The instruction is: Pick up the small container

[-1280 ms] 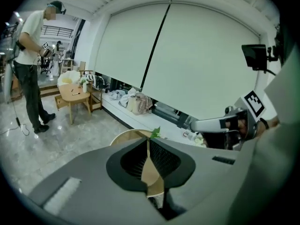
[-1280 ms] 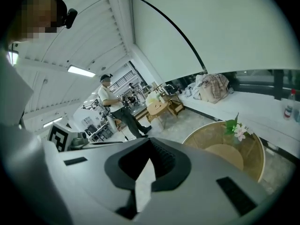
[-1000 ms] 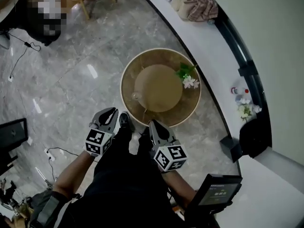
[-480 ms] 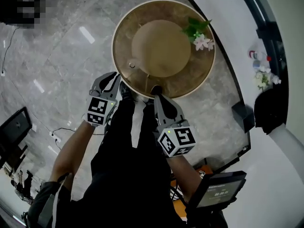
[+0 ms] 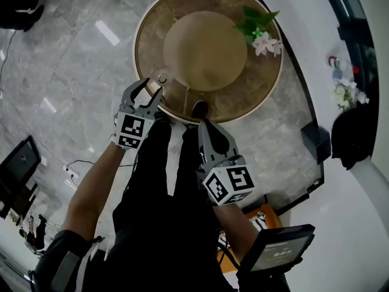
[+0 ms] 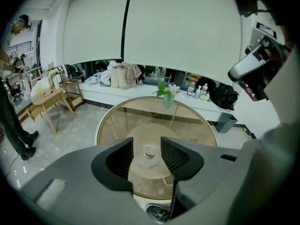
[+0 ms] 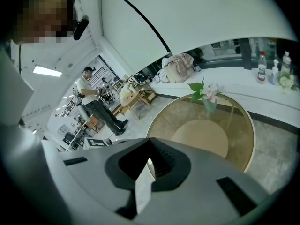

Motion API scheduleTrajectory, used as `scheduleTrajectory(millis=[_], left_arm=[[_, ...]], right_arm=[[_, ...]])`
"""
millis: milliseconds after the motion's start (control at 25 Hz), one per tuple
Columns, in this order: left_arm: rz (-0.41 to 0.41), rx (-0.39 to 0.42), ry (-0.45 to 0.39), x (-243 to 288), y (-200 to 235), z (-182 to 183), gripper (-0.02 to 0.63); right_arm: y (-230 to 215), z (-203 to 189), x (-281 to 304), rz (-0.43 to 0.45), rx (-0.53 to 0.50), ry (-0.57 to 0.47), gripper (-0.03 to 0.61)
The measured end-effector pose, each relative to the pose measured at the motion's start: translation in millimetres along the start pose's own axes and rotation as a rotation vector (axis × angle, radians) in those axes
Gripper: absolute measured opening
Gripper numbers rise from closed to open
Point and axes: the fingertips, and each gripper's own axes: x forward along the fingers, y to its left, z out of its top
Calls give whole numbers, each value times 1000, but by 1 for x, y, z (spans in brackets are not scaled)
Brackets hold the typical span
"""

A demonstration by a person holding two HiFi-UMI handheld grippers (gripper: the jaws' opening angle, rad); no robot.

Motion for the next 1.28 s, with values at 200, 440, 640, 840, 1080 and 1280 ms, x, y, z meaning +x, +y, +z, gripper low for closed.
scheduleTrajectory(millis=[200, 440, 640, 840, 1080, 1280], left_arm=[[-15, 9, 64, 29, -1, -22, 228], [-47, 0, 104, 51, -7, -39, 314], [-51, -6, 115, 66, -6, -55, 316], [-45, 3, 114, 77, -6, -62, 316], [-27, 25, 106, 94, -6, -69, 330], [-19, 13, 103, 105, -5, -72, 330]], right_arm=[[-6, -6, 2, -7, 25, 17, -2], [-14, -18, 6, -11, 60, 30, -3], [-21, -38, 14, -18, 88, 66, -3], [-30, -56, 17, -34, 96, 90, -3], [-40, -77, 18, -51, 86, 132, -3], [-46, -88, 14, -60, 98, 145, -3]])
